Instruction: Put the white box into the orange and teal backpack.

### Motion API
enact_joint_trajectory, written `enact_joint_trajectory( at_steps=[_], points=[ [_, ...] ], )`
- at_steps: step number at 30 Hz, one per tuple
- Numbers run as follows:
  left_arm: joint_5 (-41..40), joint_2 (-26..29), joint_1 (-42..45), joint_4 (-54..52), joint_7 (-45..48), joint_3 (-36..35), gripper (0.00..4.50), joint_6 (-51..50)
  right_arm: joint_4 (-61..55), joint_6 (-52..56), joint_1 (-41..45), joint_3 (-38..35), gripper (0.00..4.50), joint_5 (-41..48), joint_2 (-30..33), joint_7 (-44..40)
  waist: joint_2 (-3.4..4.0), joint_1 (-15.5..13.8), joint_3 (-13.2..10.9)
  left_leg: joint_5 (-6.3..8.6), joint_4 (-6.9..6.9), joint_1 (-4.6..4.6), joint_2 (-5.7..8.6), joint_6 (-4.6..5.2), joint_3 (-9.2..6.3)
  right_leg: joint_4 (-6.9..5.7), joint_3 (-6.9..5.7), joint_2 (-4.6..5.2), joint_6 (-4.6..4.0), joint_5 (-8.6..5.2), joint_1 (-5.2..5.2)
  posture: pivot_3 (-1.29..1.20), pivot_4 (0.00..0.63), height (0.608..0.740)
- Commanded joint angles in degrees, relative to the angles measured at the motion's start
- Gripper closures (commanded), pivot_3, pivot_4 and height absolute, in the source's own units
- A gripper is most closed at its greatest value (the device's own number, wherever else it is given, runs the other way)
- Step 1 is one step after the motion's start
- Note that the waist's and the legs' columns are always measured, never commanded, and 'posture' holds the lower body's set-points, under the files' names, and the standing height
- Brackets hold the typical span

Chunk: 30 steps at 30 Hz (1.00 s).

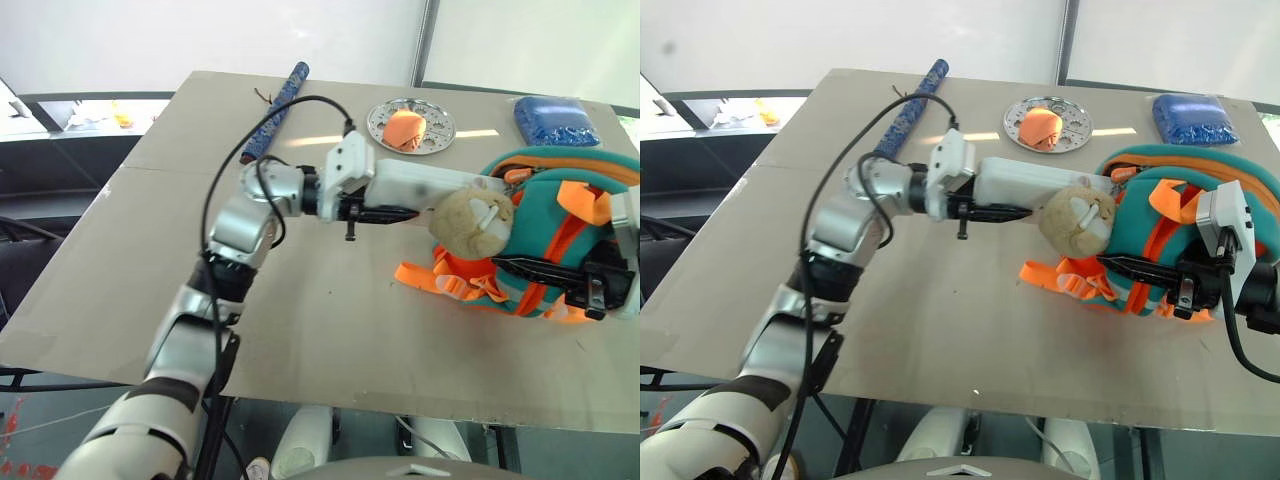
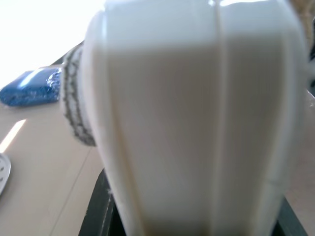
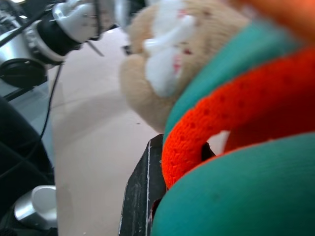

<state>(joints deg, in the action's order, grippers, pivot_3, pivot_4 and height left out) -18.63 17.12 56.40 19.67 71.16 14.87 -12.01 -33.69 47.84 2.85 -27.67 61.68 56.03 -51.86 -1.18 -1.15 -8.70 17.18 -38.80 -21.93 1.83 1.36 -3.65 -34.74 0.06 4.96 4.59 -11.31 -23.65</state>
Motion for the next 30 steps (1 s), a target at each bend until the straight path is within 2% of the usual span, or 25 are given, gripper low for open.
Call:
enact_joint_trajectory(
  at_steps=[1,3,5,8,10,15,18,23,30],
  points=[
    [2.46,-9.74,9.76,8.66,0.00,2.74,3.38,3.63,-1.86,-1.56,3.10,3.27,4.47,1.21,0.01,-1.75,-0.01,0.01,-0.02,0.02,-0.11,-0.07,0.00,0.02,-0.04,0.02,-0.05,0.00,0.09,0.05,0.01,0.00,0.150,0.733],
    [2.81,-15.87,13.96,15.23,-0.91,2.47,3.38,1.23,-2.36,-1.83,4.62,4.93,4.47,2.33,-0.88,-1.82,-0.02,0.15,-0.02,0.08,-0.26,-0.10,0.02,0.14,0.00,0.05,-0.05,0.01,0.13,0.07,0.07,0.00,0.150,0.733],
    [7.15,-18.89,15.30,20.26,-0.93,4.11,3.38,8.33,-2.73,-2.17,5.68,5.69,4.47,3.27,-1.69,-1.83,-0.01,0.40,-0.02,0.14,-0.32,-0.12,0.03,0.24,0.05,0.06,-0.04,0.03,0.17,0.09,0.08,0.00,0.150,0.733],
    [9.66,-23.52,14.26,23.27,2.03,6.71,3.38,9.91,-3.37,-2.48,8.26,6.92,4.47,5.92,-3.42,-0.62,0.03,0.70,-0.05,0.15,-0.27,-0.06,0.01,0.25,0.08,0.03,0.00,0.03,0.18,0.08,0.06,0.00,0.150,0.733],
    [9.44,-25.29,12.47,23.00,5.65,7.60,3.38,7.64,-4.10,-2.51,9.01,7.90,4.47,6.85,-4.09,-0.45,0.15,0.58,-0.09,0.15,-0.23,-0.05,-0.02,0.26,0.05,0.02,-0.01,0.01,0.18,0.07,0.00,0.00,0.150,0.733],
    [13.03,-26.68,10.09,23.28,2.84,7.89,3.38,6.45,-5.59,-4.50,9.81,10.62,4.47,5.01,-6.64,0.60,0.17,0.25,-0.08,0.18,-0.29,-0.05,-0.02,0.31,-0.01,-0.02,-0.02,0.00,0.18,0.08,0.04,0.00,0.150,0.733],
    [11.64,-23.06,8.27,16.80,0.56,4.51,3.38,0.63,-5.10,-6.90,15.60,14.14,4.47,0.88,-9.19,2.12,0.18,0.93,-0.08,0.19,-0.35,-0.02,0.00,0.32,-0.04,-0.05,0.09,0.03,0.21,0.09,0.04,0.00,0.150,0.733],
    [9.94,-11.61,4.46,2.80,-4.45,-2.47,3.38,-10.22,-2.41,-10.64,27.36,20.79,4.47,-7.20,-14.62,3.39,0.32,2.40,-0.12,0.15,-0.21,0.19,-0.05,0.26,-0.12,-0.21,0.40,-0.10,0.24,0.11,-0.07,0.00,0.150,0.733],
    [7.86,3.36,-2.26,-14.26,-7.93,-7.09,3.38,-25.62,-2.76,-11.20,30.27,25.38,4.47,-11.56,-15.56,1.62,0.34,1.80,-0.13,0.13,-0.12,-0.14,0.02,0.21,-0.28,-0.20,0.31,-0.04,0.24,0.12,-0.33,0.00,0.150,0.733]
  ],
)
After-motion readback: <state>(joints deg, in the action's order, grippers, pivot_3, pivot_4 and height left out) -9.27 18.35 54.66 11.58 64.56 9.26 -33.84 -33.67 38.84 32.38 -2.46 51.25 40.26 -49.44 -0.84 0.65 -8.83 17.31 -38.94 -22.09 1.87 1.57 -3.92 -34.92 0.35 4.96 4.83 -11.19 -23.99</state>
